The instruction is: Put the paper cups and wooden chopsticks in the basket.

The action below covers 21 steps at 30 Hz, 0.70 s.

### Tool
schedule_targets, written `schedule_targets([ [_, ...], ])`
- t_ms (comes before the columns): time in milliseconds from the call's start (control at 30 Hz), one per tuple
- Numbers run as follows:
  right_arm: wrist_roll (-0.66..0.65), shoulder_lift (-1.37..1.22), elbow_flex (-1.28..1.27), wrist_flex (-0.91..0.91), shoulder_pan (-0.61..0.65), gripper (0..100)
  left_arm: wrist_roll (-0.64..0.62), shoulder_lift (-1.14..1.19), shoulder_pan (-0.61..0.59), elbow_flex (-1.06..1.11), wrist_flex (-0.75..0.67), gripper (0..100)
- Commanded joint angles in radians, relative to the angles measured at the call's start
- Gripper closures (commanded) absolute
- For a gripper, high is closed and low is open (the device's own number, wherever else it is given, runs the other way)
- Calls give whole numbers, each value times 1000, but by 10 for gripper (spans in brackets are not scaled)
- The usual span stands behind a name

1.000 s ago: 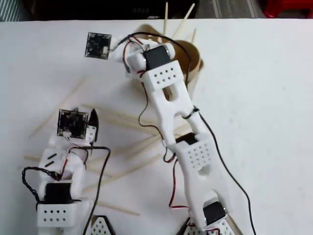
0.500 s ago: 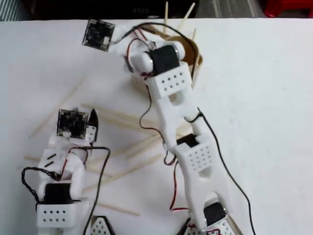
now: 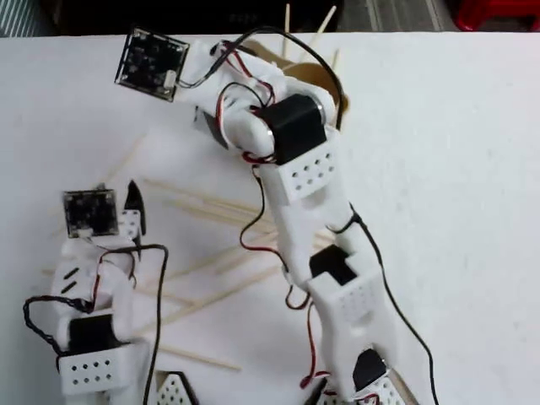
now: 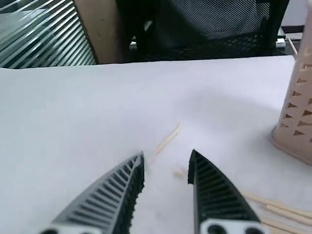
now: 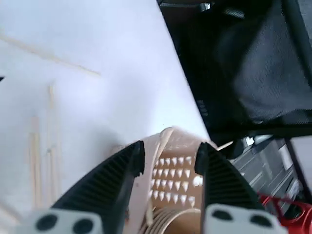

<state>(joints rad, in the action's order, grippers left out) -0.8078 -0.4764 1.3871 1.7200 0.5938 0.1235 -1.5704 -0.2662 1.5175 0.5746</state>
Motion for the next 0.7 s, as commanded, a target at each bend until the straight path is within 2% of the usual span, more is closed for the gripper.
schedule_targets([
  [0, 38, 154, -186, 4, 35, 823, -29, -15, -36, -14, -40, 842],
  [233, 103, 397, -701, -1, 142, 823, -38, -15, -90, -52, -21, 842],
  [333, 123, 447, -891, -2, 171, 822, -114, -15, -143, -101, 52, 839],
  [467, 121, 447, -1092, -81, 170, 819, -124, -15, -186, -144, 150, 838],
  [667, 118, 447, -1376, -334, 163, 673, -123, -15, -182, -118, 169, 838],
])
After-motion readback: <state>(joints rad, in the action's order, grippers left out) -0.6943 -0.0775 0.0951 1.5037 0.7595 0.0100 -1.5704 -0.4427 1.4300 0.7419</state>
